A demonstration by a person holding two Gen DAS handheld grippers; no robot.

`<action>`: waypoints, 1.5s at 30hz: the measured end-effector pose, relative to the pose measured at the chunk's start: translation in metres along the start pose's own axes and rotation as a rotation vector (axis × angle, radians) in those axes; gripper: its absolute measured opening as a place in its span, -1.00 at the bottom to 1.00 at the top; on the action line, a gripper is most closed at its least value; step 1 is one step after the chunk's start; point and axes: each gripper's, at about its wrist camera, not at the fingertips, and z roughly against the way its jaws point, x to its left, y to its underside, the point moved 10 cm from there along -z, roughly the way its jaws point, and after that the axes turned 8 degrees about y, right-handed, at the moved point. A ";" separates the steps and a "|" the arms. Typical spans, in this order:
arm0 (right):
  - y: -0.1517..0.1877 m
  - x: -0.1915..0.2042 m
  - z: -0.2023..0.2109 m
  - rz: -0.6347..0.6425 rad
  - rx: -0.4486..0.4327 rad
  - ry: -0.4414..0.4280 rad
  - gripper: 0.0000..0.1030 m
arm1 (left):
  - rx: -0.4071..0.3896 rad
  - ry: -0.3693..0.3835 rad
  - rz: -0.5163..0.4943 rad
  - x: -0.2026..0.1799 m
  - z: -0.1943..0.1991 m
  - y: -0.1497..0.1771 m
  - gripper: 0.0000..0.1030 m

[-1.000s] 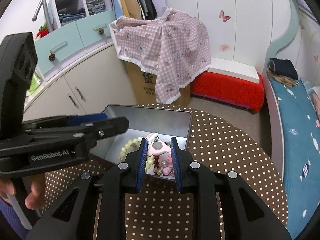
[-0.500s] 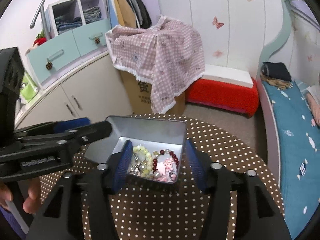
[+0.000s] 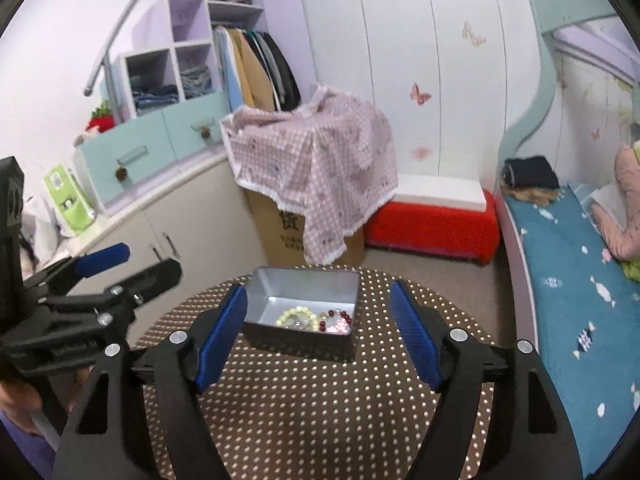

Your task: Organize jewelry

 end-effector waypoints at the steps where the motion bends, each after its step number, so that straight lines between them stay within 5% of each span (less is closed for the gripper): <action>1: 0.000 0.002 0.010 0.011 -0.013 0.001 0.41 | -0.004 0.005 -0.003 -0.005 0.009 0.002 0.83; 26: 0.009 0.021 0.189 0.090 -0.212 0.078 0.51 | -0.270 -0.086 -0.084 -0.063 0.166 0.009 0.83; 45: -0.004 0.016 0.222 0.082 -0.298 0.095 0.60 | -0.376 -0.117 -0.108 -0.079 0.199 -0.003 0.83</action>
